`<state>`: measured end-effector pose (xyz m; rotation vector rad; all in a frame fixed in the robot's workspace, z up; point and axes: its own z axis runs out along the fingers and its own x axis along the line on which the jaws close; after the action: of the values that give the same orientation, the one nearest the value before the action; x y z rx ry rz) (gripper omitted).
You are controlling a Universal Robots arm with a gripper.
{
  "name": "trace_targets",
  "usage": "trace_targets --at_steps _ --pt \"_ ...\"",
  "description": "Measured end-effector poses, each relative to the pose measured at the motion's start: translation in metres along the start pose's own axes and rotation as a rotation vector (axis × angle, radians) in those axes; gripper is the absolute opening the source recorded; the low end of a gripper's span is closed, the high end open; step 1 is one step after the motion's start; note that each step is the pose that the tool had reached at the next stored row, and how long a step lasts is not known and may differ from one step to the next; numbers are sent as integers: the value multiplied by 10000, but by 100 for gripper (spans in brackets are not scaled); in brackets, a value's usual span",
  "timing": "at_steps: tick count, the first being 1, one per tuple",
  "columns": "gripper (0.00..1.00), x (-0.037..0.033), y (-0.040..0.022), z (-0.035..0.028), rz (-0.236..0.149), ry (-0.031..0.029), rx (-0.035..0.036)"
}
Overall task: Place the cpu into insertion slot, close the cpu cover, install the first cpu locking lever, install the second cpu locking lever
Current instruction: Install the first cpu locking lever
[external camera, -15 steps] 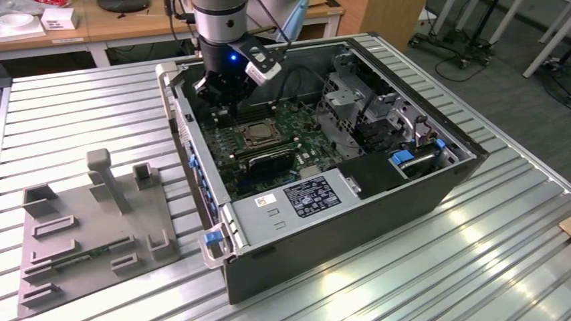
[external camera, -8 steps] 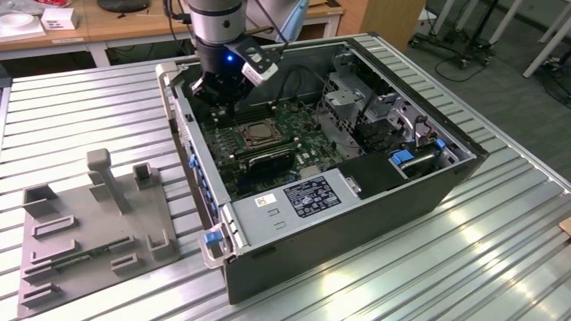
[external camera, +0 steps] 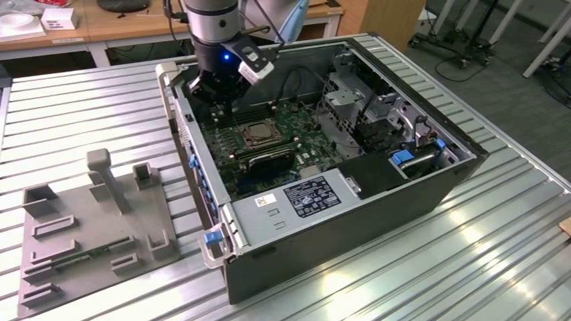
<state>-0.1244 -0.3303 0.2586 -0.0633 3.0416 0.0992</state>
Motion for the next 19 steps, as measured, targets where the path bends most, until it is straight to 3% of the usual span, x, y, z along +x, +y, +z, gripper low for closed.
trace_targets --at_steps 5,12,19 --pt "11 25 27 17 4 -5 -42" --pt "11 26 78 27 26 -21 -255" --pt "11 36 119 39 32 -22 -307"
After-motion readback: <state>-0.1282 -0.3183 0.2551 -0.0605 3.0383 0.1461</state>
